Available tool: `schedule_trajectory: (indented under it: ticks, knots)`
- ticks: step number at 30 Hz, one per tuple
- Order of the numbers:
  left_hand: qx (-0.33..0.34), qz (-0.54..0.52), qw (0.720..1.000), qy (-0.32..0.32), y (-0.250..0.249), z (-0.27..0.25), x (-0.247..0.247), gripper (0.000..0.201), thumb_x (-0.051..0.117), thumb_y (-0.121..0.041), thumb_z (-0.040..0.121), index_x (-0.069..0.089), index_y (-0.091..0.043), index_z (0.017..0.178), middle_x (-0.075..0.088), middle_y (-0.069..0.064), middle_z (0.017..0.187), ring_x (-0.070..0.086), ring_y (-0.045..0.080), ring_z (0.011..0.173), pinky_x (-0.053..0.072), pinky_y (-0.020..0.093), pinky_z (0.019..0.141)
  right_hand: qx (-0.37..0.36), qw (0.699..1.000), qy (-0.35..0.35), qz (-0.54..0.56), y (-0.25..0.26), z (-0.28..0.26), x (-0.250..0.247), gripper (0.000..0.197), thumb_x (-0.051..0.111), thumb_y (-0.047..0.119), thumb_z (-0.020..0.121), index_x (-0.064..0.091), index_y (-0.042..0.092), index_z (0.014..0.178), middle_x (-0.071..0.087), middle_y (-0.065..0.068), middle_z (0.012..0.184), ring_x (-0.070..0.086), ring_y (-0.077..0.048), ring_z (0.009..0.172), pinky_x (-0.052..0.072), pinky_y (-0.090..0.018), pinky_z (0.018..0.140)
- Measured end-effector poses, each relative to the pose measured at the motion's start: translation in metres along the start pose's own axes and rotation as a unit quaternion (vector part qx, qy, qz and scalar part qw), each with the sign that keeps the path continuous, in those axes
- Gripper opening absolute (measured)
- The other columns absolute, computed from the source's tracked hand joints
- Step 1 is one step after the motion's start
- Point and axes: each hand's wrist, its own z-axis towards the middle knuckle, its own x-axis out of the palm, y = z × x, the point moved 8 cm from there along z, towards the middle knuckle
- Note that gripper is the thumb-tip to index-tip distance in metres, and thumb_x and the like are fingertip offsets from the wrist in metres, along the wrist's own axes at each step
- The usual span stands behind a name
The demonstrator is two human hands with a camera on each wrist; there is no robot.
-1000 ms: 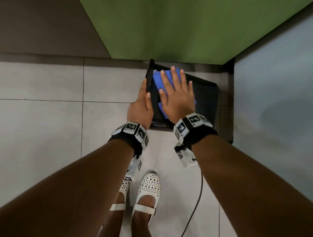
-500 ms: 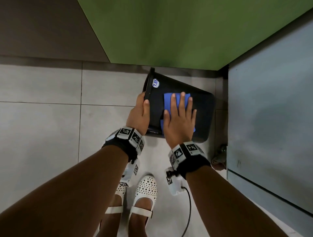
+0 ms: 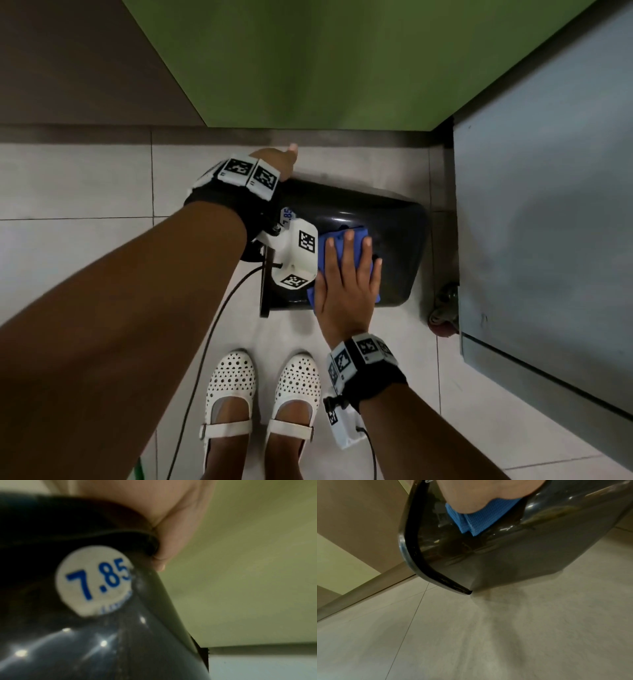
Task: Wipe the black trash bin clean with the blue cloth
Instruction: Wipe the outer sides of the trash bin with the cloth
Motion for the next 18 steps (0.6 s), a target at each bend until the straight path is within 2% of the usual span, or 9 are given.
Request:
schedule_trajectory:
  ticks: [2, 3, 4, 7, 10, 12, 14, 16, 18]
  knots:
    - [0.012, 0.015, 0.999, -0.030, -0.003, -0.006, -0.005, 0.050, 0.018, -0.026, 0.102, 0.027, 0.005, 0.139, 0.028, 0.021, 0.150, 0.028, 0.030, 0.138, 0.017, 0.033, 0.112, -0.001, 1.000, -0.011, 0.011, 0.000, -0.003, 0.002, 0.048, 0.009, 0.040, 0.100, 0.024, 0.018, 0.141, 0.019, -0.008, 0.148, -0.004, -0.025, 0.144, 0.005, -0.047, 0.114]
    - [0.020, 0.010, 1.000, -0.013, -0.003, -0.006, -0.003, 0.047, 0.018, -0.024, 0.102, 0.027, 0.002, 0.140, 0.029, 0.020, 0.150, 0.028, 0.030, 0.138, 0.019, 0.033, 0.112, 0.000, 1.000, -0.015, 0.015, 0.000, -0.003, 0.002, 0.048, 0.008, 0.039, 0.101, 0.023, 0.017, 0.141, 0.018, -0.009, 0.148, -0.009, -0.023, 0.144, 0.004, -0.047, 0.113]
    - [0.029, -0.008, 1.000, 0.003, -0.001, -0.009, -0.002, 0.046, 0.019, -0.024, 0.102, 0.031, 0.000, 0.139, 0.032, 0.019, 0.149, 0.032, 0.030, 0.137, 0.024, 0.034, 0.112, 0.002, 1.000, -0.019, 0.017, 0.001, -0.001, 0.002, 0.049, 0.007, 0.038, 0.100, 0.022, 0.016, 0.141, 0.017, -0.010, 0.148, -0.011, -0.023, 0.144, 0.006, -0.048, 0.113]
    - [0.037, -0.054, 0.998, -0.017, 0.005, -0.019, -0.007, 0.048, 0.022, -0.029, 0.101, 0.039, 0.001, 0.134, 0.043, 0.020, 0.141, 0.043, 0.033, 0.129, 0.037, 0.035, 0.104, 0.006, 0.999, -0.042, 0.025, 0.004, 0.014, -0.003, 0.050, 0.002, 0.037, 0.100, 0.016, 0.015, 0.143, 0.015, -0.012, 0.147, -0.010, -0.026, 0.143, 0.005, -0.048, 0.113]
    - [0.017, -0.061, 0.996, -0.057, 0.010, -0.027, -0.008, 0.050, 0.022, -0.030, 0.101, 0.042, 0.007, 0.128, 0.046, 0.024, 0.136, 0.045, 0.034, 0.125, 0.034, 0.028, 0.091, -0.010, 0.996, -0.075, 0.047, 0.014, 0.039, -0.019, 0.046, 0.012, 0.033, 0.102, 0.011, 0.016, 0.145, 0.014, -0.012, 0.147, -0.018, -0.022, 0.142, -0.001, -0.045, 0.114]
    - [0.042, -0.055, 0.994, -0.081, 0.008, -0.029, -0.010, 0.050, 0.022, -0.030, 0.101, 0.043, 0.006, 0.127, 0.046, 0.024, 0.136, 0.044, 0.033, 0.125, 0.033, 0.029, 0.091, -0.024, 0.995, -0.078, 0.059, 0.023, 0.050, -0.028, 0.045, 0.010, 0.032, 0.102, 0.018, 0.013, 0.142, 0.017, -0.011, 0.147, -0.003, -0.028, 0.143, 0.001, -0.046, 0.115]
    - [0.065, -0.067, 0.992, -0.086, 0.007, -0.030, -0.010, 0.049, 0.021, -0.031, 0.101, 0.043, 0.004, 0.127, 0.046, 0.023, 0.135, 0.044, 0.031, 0.125, 0.033, 0.030, 0.095, -0.032, 0.996, -0.066, 0.051, 0.034, 0.051, -0.035, 0.045, 0.009, 0.030, 0.102, 0.022, 0.013, 0.142, 0.024, -0.011, 0.150, 0.014, -0.032, 0.139, 0.010, -0.049, 0.115]
    - [0.092, -0.082, 0.988, -0.090, 0.007, -0.034, -0.008, 0.049, 0.020, -0.031, 0.101, 0.045, 0.002, 0.124, 0.049, 0.021, 0.132, 0.046, 0.029, 0.122, 0.033, 0.028, 0.094, -0.036, 0.998, -0.037, 0.023, 0.043, 0.053, -0.036, 0.044, 0.012, 0.029, 0.102, 0.025, 0.014, 0.142, 0.034, -0.013, 0.148, 0.022, -0.032, 0.138, 0.017, -0.050, 0.112]
    - [0.116, -0.097, 0.985, -0.084, 0.013, -0.042, 0.001, 0.046, 0.020, -0.030, 0.101, 0.048, 0.001, 0.120, 0.054, 0.021, 0.125, 0.050, 0.030, 0.116, 0.035, 0.029, 0.093, -0.037, 0.999, 0.015, 0.000, 0.049, 0.065, -0.036, 0.048, 0.021, 0.031, 0.099, 0.025, 0.013, 0.143, 0.033, -0.013, 0.149, 0.024, -0.030, 0.140, 0.016, -0.048, 0.111]
